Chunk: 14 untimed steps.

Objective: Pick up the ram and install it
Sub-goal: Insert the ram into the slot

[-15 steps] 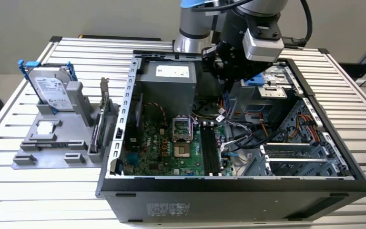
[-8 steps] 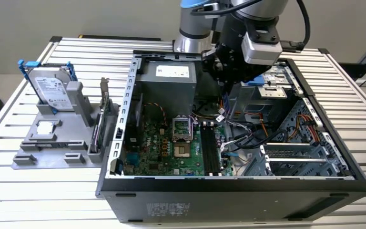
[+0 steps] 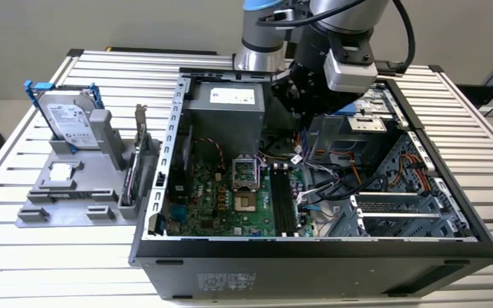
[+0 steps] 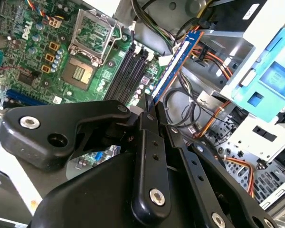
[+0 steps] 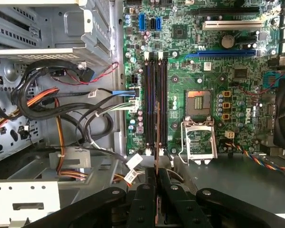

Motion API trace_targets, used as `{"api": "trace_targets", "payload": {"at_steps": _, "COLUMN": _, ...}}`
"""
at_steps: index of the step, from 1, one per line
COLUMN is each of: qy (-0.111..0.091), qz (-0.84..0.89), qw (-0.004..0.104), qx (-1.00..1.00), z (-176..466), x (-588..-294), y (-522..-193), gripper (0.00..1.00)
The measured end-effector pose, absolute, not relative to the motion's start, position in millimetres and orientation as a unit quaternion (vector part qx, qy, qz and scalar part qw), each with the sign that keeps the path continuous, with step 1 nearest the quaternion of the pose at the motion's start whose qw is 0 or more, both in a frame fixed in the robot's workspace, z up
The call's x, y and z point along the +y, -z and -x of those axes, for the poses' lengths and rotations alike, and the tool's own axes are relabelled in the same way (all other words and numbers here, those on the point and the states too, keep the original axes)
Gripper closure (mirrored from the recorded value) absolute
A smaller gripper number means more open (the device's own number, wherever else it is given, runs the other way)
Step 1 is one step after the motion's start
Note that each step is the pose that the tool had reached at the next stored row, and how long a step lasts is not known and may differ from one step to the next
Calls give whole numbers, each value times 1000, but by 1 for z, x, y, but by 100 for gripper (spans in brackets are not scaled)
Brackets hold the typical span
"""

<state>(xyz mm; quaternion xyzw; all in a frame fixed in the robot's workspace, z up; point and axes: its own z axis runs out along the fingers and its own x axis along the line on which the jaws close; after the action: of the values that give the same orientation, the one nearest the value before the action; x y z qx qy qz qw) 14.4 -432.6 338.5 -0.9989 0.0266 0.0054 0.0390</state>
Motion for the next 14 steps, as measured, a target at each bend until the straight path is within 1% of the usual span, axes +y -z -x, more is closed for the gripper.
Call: {"api": "trace_targets", "payload": {"at_steps": 14, "qy": -5, "qz": 999, "qw": 39, "qx": 26, "z": -18, "x": -434, "y": -325, "gripper": 100}}
